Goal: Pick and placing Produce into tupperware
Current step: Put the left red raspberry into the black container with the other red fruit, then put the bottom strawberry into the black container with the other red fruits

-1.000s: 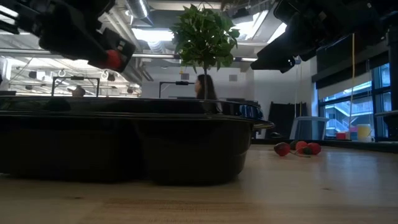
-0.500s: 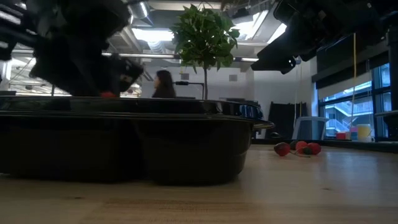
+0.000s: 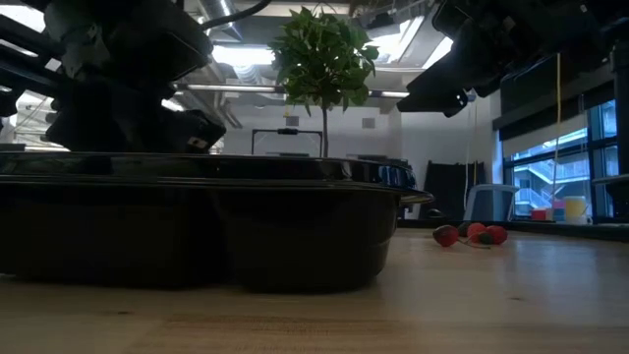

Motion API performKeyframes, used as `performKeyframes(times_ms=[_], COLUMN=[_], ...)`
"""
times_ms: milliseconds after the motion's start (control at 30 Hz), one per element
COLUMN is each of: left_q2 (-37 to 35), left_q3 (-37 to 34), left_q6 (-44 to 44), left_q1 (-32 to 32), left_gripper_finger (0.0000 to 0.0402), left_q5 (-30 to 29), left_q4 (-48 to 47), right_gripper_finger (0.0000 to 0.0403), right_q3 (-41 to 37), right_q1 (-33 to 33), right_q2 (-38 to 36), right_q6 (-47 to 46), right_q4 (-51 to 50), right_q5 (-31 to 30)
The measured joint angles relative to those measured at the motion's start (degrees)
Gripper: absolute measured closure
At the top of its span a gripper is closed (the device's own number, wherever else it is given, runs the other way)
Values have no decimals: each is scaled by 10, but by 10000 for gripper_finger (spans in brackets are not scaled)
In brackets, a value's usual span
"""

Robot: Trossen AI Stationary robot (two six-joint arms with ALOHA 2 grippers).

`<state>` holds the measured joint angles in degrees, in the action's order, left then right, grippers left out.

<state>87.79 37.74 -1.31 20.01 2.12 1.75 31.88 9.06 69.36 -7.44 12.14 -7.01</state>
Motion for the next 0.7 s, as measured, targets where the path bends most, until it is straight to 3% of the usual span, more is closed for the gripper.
performKeyframes(times_ms=[433, 700], left_q2=[0, -1], left_q3=[0, 0], left_q6=[34, 34], left_q1=[-2, -13], left_gripper_finger=[294, 236], left_q5=[-16, -16], left_q4=[0, 0], right_gripper_finger=[179, 179], right_q3=[0, 0], right_q1=[0, 0], right_q2=[0, 0], right_q6=[0, 1], right_q4=[0, 0], right_q5=[0, 0])
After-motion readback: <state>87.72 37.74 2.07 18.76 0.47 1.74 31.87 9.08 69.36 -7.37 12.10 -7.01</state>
